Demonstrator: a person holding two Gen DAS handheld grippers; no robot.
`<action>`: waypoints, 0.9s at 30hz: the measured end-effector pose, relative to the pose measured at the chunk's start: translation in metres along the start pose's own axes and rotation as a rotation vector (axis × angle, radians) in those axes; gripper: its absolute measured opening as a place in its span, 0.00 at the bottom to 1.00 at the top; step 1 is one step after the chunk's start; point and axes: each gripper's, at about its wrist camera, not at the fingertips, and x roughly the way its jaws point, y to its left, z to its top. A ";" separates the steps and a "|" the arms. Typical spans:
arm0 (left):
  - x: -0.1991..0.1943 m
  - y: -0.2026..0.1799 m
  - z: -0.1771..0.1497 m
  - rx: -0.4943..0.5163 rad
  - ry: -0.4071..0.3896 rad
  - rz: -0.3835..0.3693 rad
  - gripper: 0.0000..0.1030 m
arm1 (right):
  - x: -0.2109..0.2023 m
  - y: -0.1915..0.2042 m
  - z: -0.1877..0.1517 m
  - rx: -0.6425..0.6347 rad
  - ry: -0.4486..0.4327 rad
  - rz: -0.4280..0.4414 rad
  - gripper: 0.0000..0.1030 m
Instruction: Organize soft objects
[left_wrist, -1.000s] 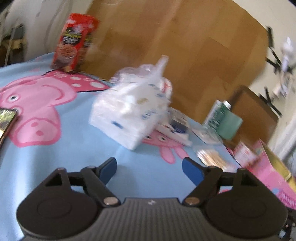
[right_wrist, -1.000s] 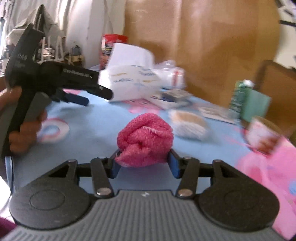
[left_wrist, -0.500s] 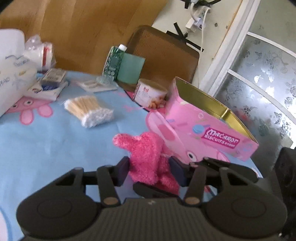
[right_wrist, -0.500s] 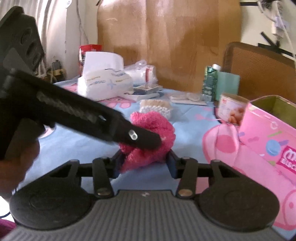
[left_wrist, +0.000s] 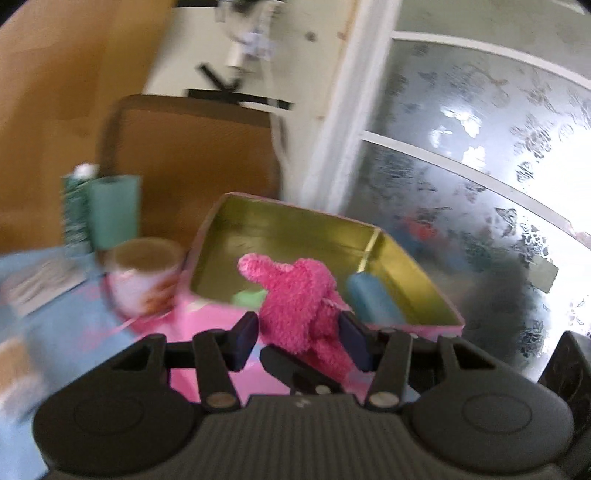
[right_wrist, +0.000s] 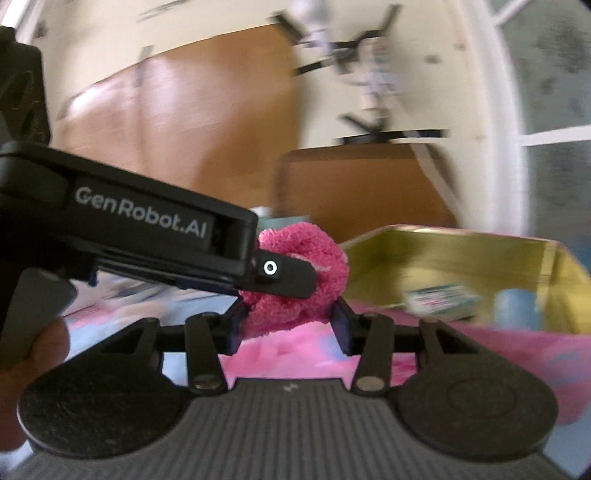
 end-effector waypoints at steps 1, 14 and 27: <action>0.009 -0.007 0.003 0.011 -0.002 0.001 0.56 | 0.003 -0.010 0.002 0.010 -0.008 -0.038 0.49; 0.027 -0.005 0.003 -0.019 -0.042 0.149 0.75 | 0.029 -0.075 -0.005 0.121 -0.037 -0.296 0.76; -0.024 0.023 -0.032 0.006 -0.058 0.297 0.75 | 0.013 -0.082 -0.007 0.194 -0.164 -0.336 0.75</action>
